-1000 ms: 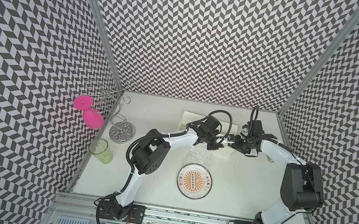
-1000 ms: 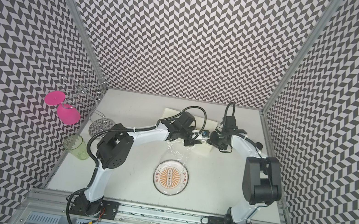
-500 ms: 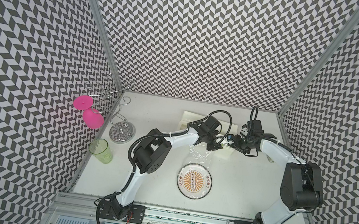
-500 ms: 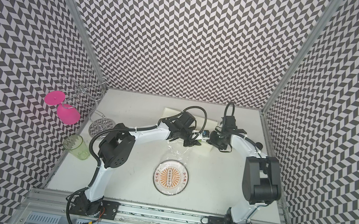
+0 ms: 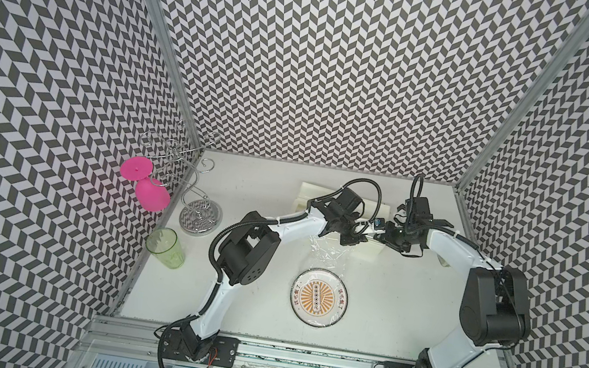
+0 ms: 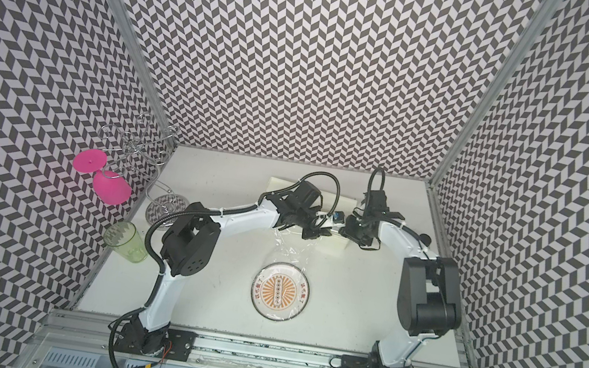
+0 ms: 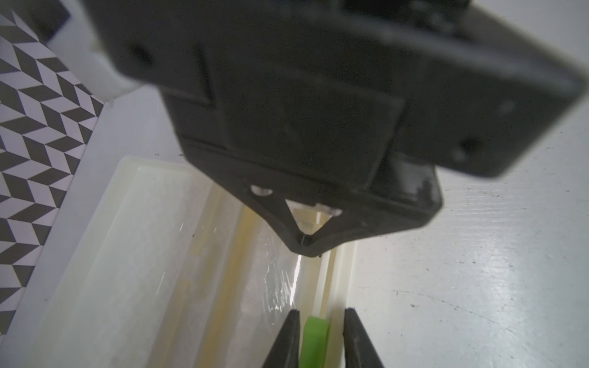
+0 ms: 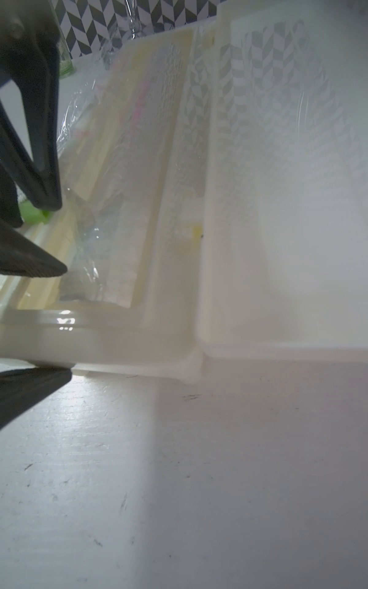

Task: Wrap the plate with plastic wrap
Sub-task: Tear off the plastic wrap from the plastic wrap cutting box.

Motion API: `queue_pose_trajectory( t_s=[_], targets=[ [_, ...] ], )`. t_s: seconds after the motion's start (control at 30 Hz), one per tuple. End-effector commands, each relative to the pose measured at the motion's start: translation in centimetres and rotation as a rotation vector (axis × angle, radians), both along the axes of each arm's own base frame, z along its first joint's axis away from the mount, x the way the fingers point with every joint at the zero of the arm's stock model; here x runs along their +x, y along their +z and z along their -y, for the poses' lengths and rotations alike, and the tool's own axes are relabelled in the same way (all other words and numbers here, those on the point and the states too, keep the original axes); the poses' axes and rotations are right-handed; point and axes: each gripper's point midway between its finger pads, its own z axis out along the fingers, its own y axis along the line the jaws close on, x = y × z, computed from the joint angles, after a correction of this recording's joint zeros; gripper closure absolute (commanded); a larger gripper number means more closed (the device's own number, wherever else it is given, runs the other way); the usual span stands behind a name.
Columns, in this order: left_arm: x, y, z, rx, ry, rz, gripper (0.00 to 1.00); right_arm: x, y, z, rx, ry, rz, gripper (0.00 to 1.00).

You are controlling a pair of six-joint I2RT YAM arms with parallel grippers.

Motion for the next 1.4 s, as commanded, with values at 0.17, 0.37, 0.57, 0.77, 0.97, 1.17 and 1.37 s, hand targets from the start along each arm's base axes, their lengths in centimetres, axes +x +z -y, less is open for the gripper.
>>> queue_pose_trajectory(
  t_s=[0.17,0.37,0.57,0.77,0.97,1.17,1.37],
  targets=[
    [0.1,-1.5,-0.4,0.024,-0.01,-0.029,0.8,-1.1,-2.8,0.6,-0.064,0.005,-0.068,0.55],
    [-0.1,-2.9,-1.3,0.068,-0.004,-0.024,0.81,-1.2,-3.2,0.8,-0.076,0.0,-0.078,0.59],
    [1.5,-3.2,-4.1,0.159,0.039,0.03,0.88,-2.5,-5.4,4.4,-0.274,-0.049,-0.136,0.7],
    [4.9,-1.3,-9.6,0.152,0.157,0.051,0.9,-2.9,-5.8,7.7,-0.458,-0.109,-0.151,0.74],
    [5.9,-1.2,-14.2,0.143,0.233,0.078,0.92,-2.1,-4.8,9.8,-0.578,-0.152,-0.136,0.77],
    [6.9,-0.6,-16.6,0.147,0.281,0.108,0.92,-0.6,-2.6,11.1,-0.647,-0.194,-0.094,0.78],
    [6.0,-0.7,-15.3,0.131,0.266,0.084,0.92,2.2,0.6,6.7,-0.467,-0.132,0.001,0.69]
  ],
)
